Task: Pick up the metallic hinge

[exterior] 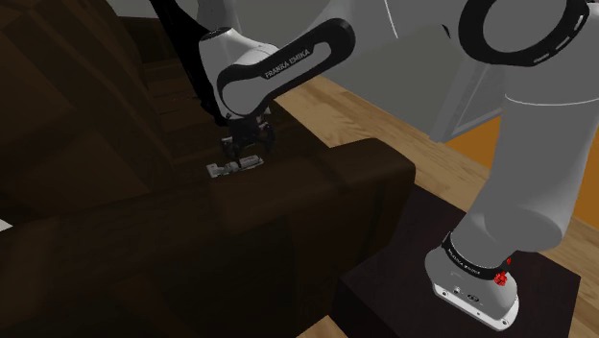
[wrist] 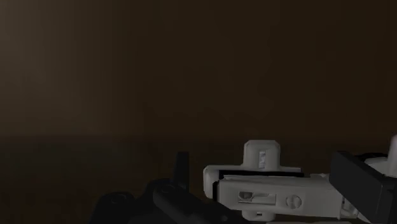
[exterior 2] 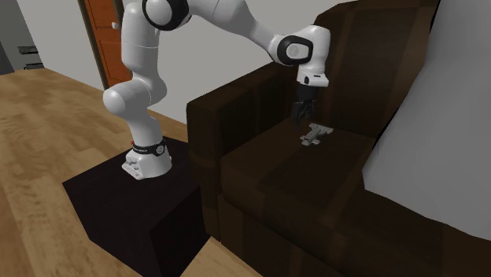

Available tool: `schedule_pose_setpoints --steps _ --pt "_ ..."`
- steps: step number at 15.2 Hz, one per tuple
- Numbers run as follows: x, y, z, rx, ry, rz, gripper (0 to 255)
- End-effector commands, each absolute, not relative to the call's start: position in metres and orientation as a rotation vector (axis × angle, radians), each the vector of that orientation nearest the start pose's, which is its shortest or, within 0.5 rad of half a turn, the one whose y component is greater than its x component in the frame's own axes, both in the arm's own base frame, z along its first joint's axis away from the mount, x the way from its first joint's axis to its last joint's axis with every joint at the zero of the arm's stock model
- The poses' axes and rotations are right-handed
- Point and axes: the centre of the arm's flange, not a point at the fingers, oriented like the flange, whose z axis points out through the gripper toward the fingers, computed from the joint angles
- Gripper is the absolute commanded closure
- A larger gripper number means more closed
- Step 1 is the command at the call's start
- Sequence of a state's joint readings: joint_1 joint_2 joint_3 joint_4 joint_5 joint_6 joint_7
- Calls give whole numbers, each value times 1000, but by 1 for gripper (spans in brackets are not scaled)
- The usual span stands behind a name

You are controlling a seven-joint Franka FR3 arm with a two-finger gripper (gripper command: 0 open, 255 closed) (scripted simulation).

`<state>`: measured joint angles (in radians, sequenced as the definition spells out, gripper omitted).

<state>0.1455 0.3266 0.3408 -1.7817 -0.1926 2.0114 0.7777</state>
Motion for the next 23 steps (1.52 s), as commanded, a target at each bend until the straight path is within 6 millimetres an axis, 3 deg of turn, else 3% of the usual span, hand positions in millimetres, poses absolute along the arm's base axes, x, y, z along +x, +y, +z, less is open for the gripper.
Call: schedule_pose_setpoints --steps 1,8,10,11,20,23 --pt "580 279 365 -3220 357 33 0" --pt "580 279 325 -3220 357 33 0" --pt "580 279 325 -3220 357 33 0" --pt "580 278 325 -3220 357 33 255" --pt "580 279 325 -3220 357 33 255" --pt "580 279 341 -3220 357 33 255"
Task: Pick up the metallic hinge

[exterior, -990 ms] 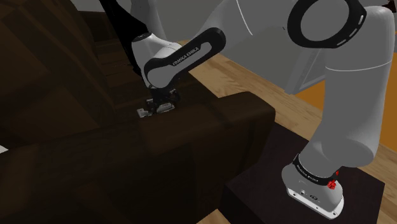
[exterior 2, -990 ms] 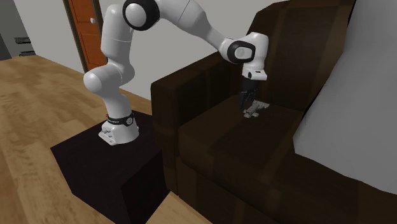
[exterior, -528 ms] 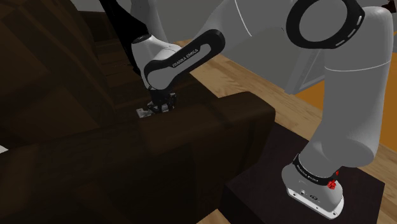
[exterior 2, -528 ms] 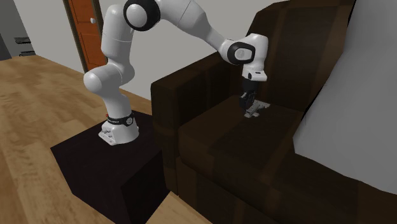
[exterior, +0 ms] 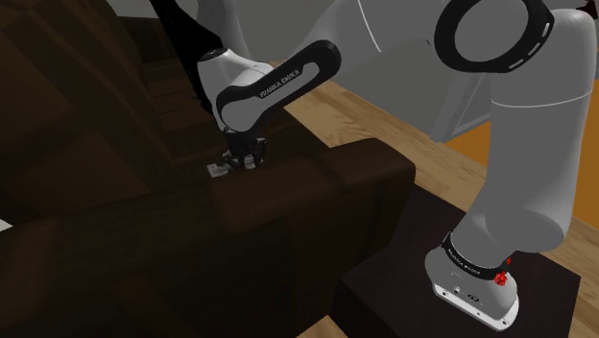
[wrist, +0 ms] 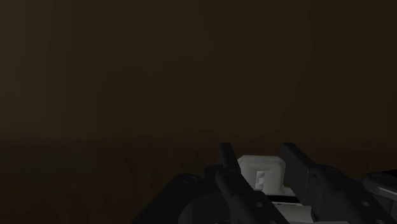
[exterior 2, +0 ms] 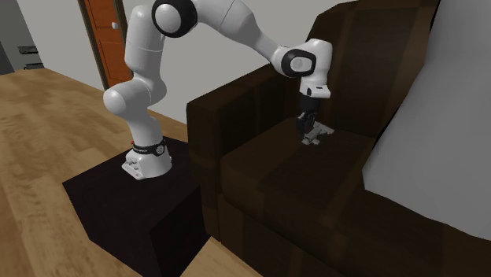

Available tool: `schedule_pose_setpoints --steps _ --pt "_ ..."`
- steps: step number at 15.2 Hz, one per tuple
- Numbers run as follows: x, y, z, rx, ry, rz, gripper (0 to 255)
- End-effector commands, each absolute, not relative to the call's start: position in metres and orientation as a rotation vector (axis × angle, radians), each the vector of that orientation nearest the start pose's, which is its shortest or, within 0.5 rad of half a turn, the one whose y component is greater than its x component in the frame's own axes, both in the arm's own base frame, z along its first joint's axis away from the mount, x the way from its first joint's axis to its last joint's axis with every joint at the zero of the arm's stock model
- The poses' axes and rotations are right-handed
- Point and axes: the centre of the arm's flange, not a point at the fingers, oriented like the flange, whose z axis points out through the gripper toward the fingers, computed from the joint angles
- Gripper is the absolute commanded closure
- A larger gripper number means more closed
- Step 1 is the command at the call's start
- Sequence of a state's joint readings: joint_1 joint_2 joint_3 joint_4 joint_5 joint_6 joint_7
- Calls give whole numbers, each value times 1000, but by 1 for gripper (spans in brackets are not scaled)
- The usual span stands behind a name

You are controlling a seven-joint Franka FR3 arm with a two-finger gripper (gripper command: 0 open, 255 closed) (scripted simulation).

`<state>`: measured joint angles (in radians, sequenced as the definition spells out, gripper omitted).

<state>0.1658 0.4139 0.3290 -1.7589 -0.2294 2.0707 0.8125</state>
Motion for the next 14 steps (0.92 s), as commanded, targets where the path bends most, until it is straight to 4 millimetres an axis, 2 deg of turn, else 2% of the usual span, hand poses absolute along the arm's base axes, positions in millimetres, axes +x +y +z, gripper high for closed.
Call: schedule_pose_setpoints --steps 1,12,14 --pt "580 279 346 -3220 357 33 255" --pt "580 279 404 -3220 357 33 255" --pt "580 279 405 -3220 357 33 255"
